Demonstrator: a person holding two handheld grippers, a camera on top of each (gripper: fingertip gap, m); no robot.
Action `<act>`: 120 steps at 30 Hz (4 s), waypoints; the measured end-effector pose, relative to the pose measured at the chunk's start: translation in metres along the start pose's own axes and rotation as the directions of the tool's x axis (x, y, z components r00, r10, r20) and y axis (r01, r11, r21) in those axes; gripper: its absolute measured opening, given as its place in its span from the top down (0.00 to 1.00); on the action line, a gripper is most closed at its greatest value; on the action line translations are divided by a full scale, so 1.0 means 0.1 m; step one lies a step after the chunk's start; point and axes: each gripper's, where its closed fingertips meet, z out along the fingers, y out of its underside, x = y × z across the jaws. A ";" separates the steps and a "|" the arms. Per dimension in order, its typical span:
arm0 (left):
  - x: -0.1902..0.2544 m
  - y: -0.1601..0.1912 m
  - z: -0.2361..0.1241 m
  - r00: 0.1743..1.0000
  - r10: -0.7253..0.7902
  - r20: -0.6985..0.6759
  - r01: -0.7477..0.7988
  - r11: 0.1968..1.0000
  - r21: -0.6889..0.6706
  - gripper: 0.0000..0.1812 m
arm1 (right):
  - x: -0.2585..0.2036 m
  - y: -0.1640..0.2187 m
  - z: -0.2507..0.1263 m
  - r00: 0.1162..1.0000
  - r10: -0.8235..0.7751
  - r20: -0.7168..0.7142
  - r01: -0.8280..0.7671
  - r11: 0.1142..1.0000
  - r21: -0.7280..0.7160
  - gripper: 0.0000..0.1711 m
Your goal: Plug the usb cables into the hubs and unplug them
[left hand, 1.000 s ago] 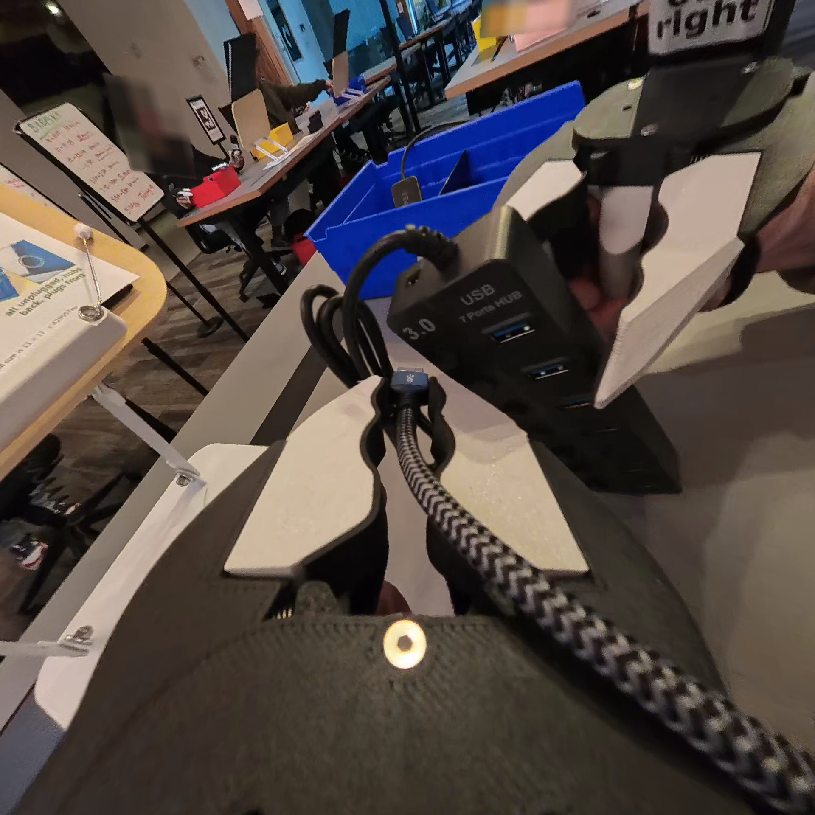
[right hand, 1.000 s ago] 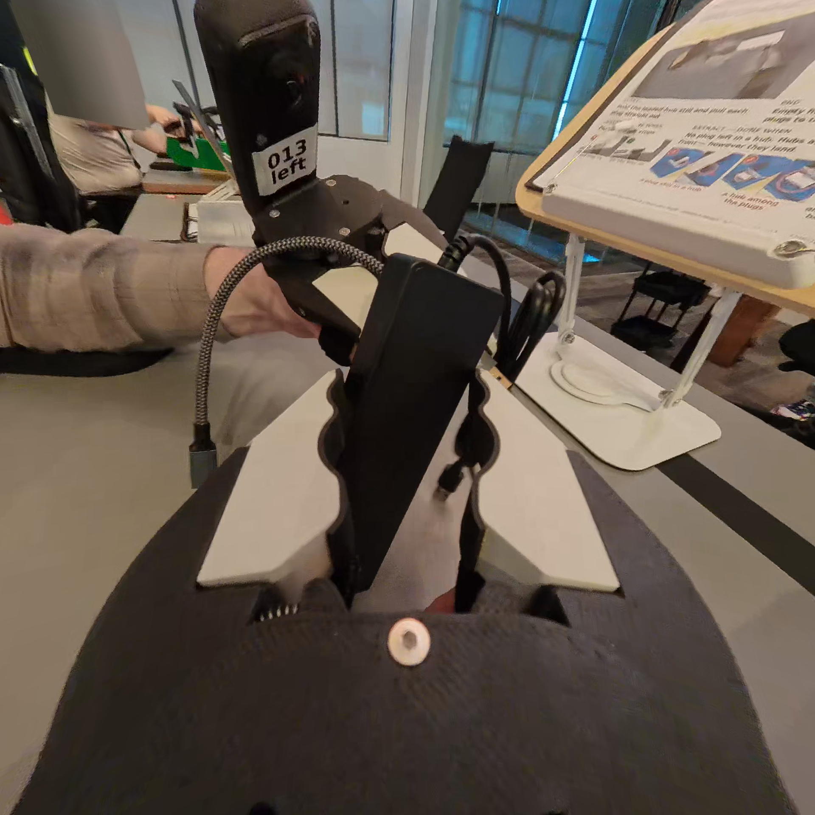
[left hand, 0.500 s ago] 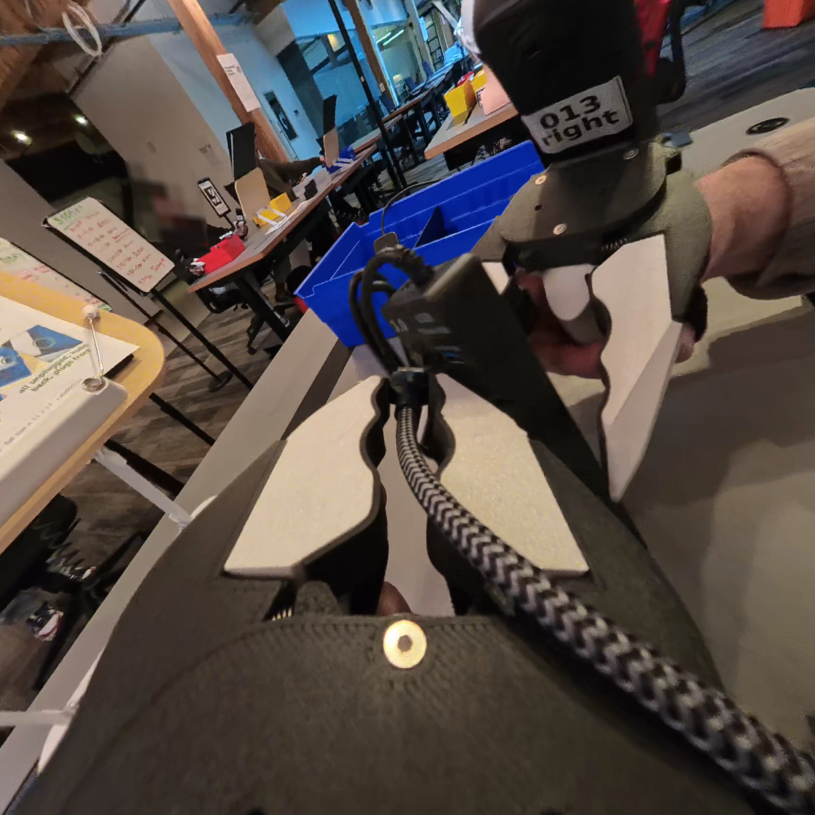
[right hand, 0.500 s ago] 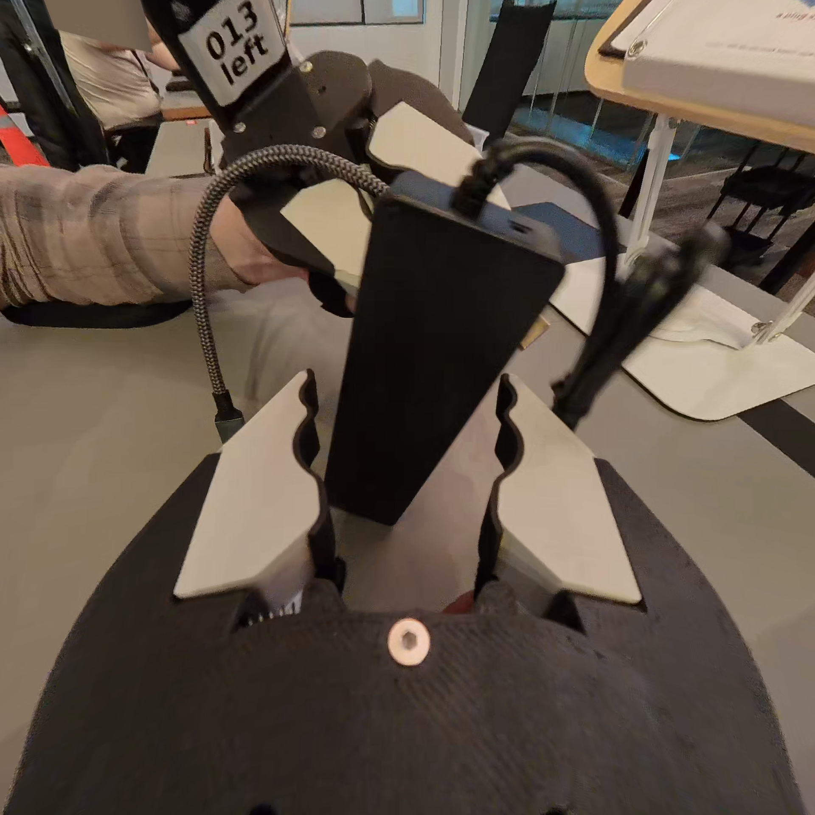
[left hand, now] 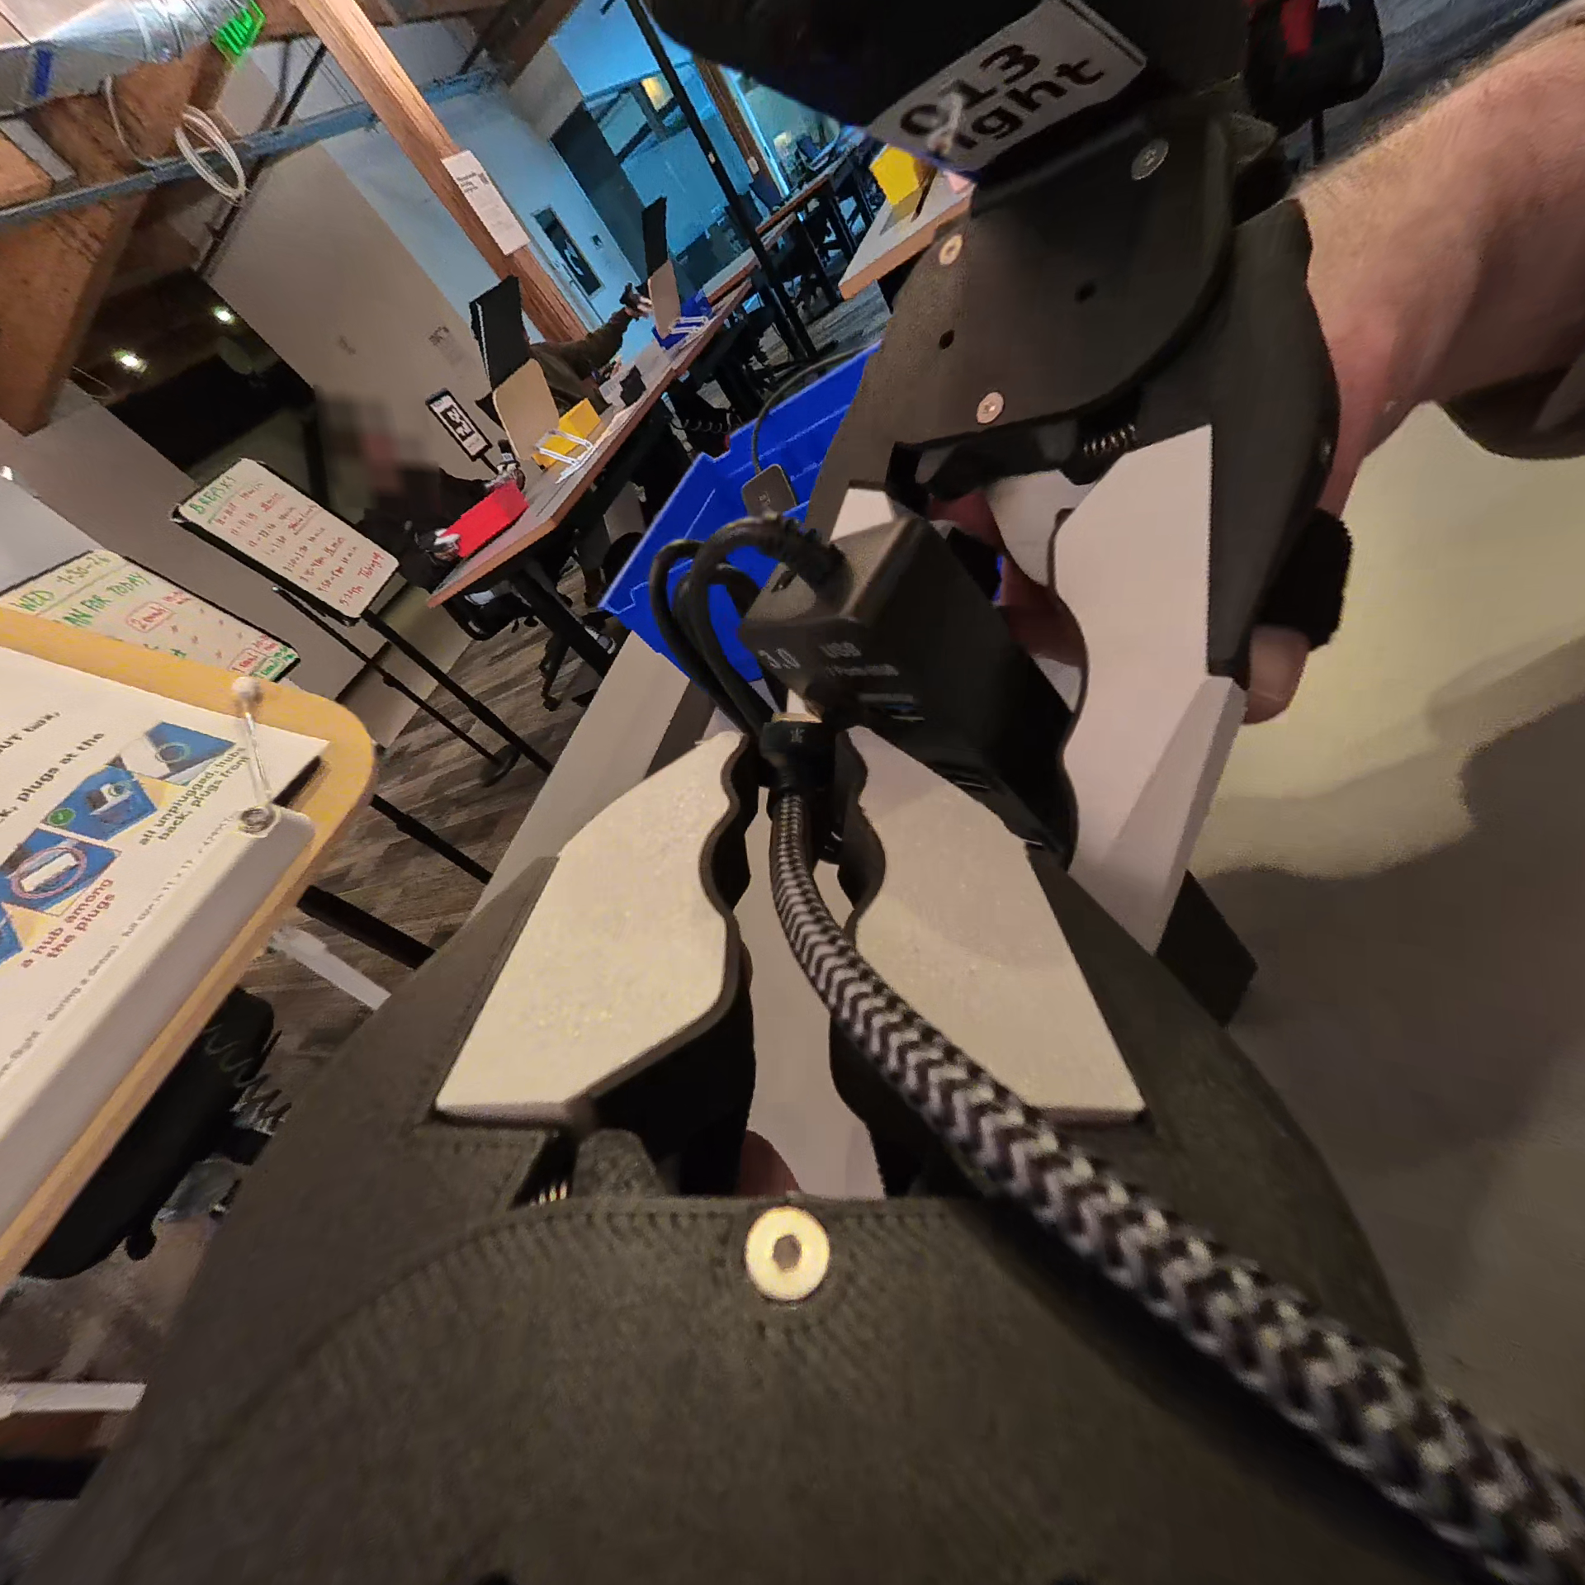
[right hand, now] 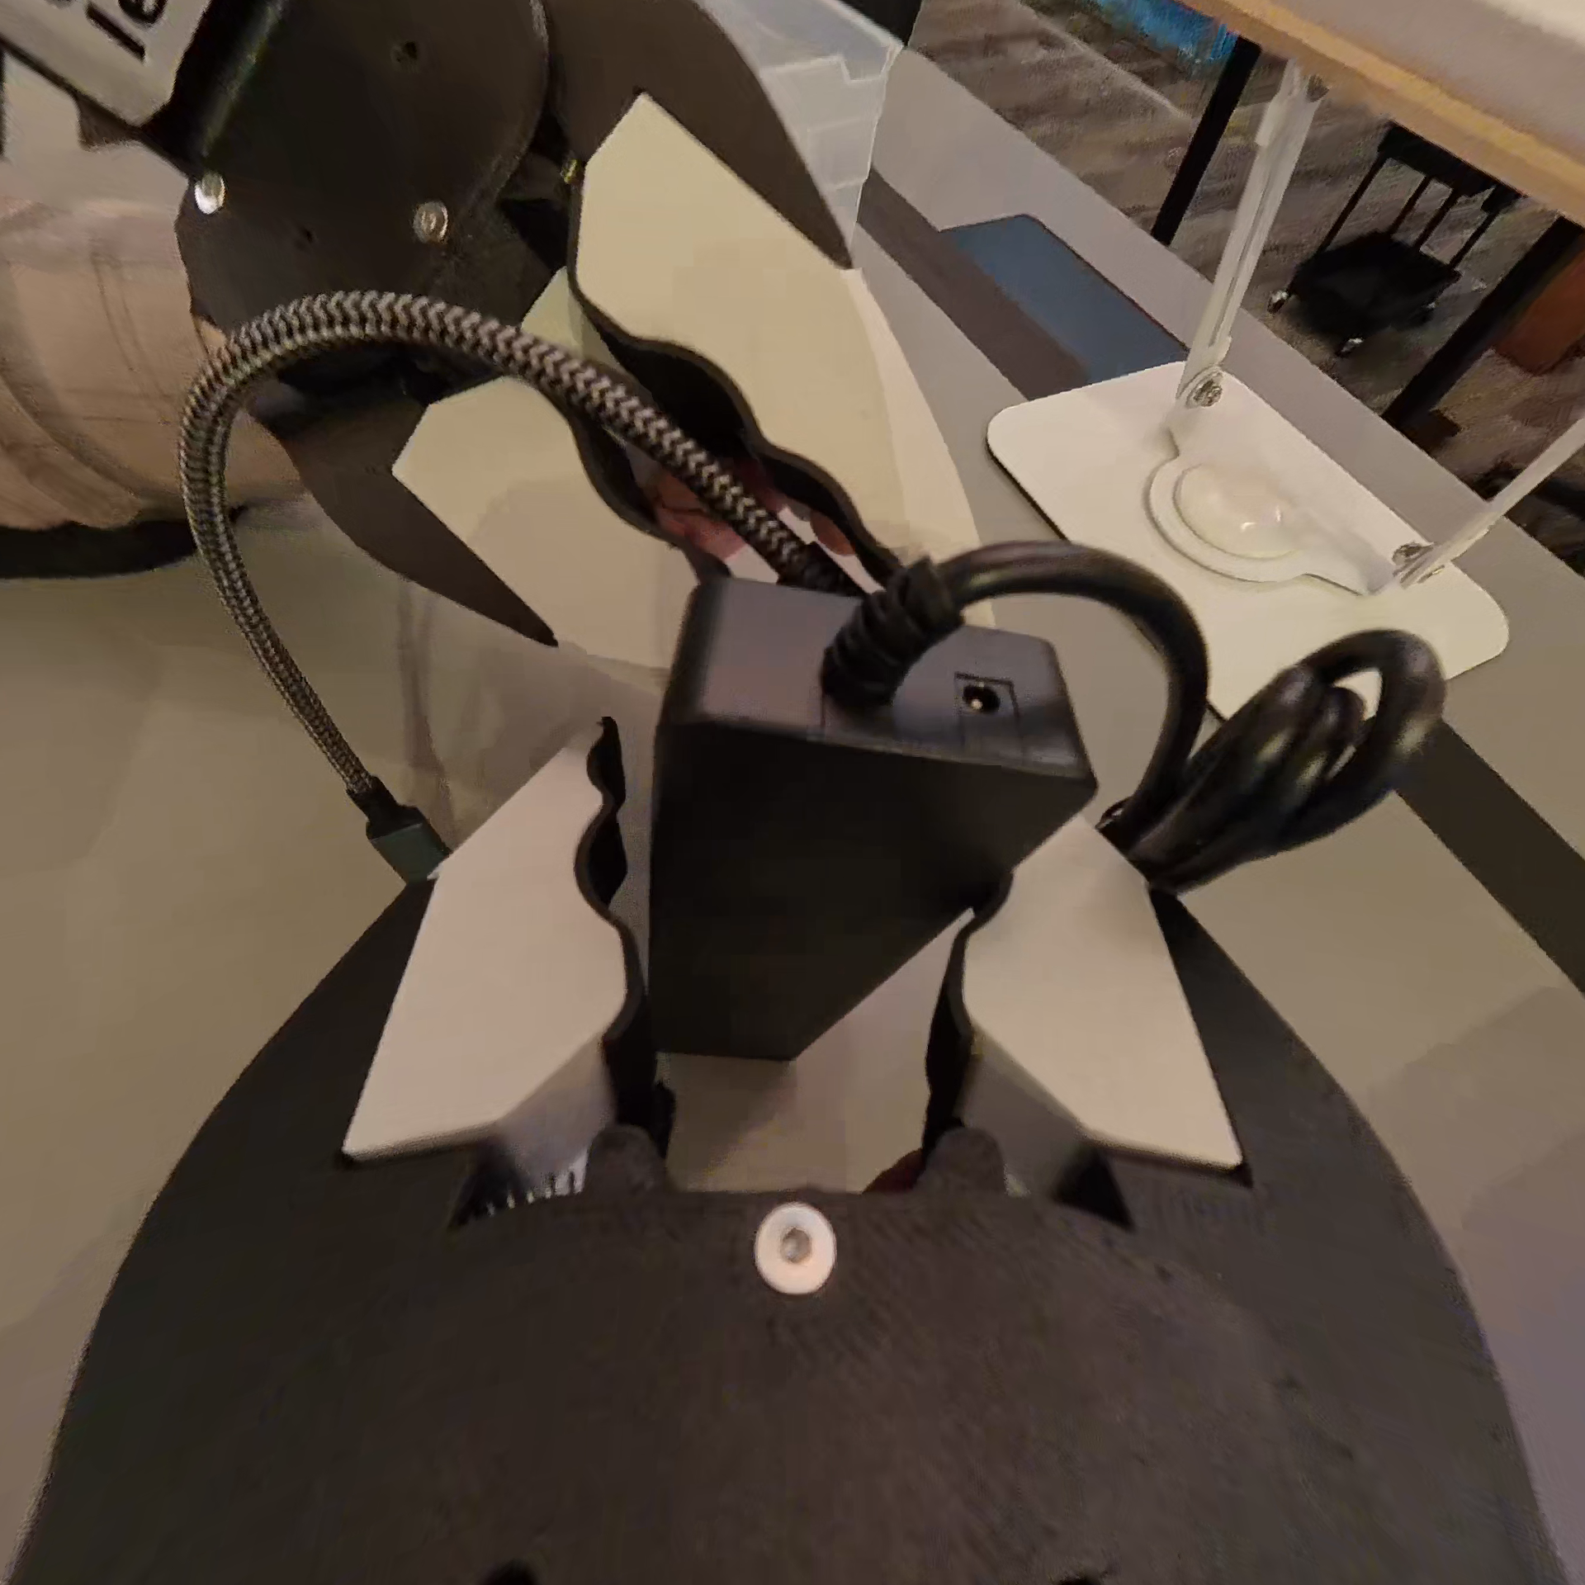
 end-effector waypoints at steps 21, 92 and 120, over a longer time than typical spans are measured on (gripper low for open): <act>-0.19 -0.29 -0.23 0.994 -0.102 -0.032 0.104 0.991 0.082 0.91 | 0.07 -0.50 -0.60 0.993 -0.044 0.111 0.008 0.954 0.300 0.63; 0.33 -0.77 0.04 0.826 -0.552 -0.111 0.562 0.820 0.103 0.91 | 0.11 -0.69 -1.50 0.792 -0.286 0.540 -0.190 0.725 0.662 0.63; 0.29 -0.46 0.16 0.835 -0.543 0.088 0.543 0.839 0.025 0.91 | 0.16 -0.61 -1.48 0.783 -0.270 0.560 -0.200 0.744 0.638 0.63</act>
